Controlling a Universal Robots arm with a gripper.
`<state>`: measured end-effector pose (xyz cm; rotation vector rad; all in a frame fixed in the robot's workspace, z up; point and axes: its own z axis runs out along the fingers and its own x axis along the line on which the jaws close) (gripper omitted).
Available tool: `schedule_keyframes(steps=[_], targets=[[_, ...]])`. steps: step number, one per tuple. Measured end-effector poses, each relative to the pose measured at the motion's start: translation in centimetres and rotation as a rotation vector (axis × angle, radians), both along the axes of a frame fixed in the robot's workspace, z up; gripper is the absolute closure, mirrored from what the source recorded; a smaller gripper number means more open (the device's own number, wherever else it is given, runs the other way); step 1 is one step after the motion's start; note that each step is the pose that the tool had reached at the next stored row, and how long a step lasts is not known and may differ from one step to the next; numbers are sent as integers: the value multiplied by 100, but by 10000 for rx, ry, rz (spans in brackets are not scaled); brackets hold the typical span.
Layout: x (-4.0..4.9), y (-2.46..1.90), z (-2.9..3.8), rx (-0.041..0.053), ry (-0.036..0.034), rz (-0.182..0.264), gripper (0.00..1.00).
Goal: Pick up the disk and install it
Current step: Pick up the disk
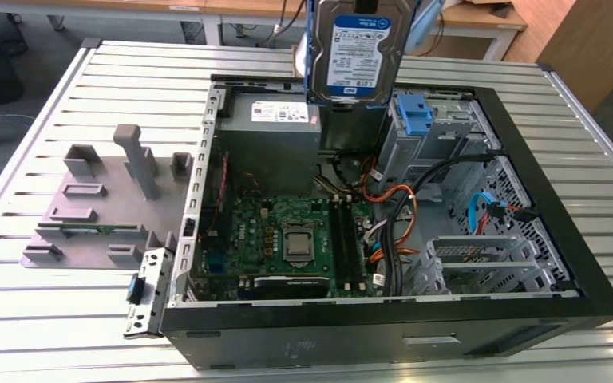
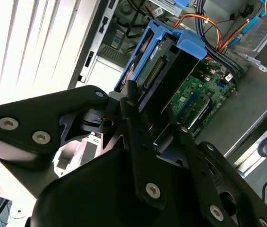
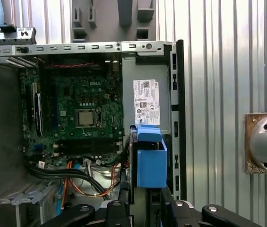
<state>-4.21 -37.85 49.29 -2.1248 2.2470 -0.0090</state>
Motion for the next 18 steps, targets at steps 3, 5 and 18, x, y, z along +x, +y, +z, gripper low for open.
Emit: schedule_keyframes(steps=[3,5,18], targets=[[0,-58,-1,-1,-1,0,65],[-1,-95,-2,-1,-1,0,65],[3,-142,-7,5,179,-4,65]])
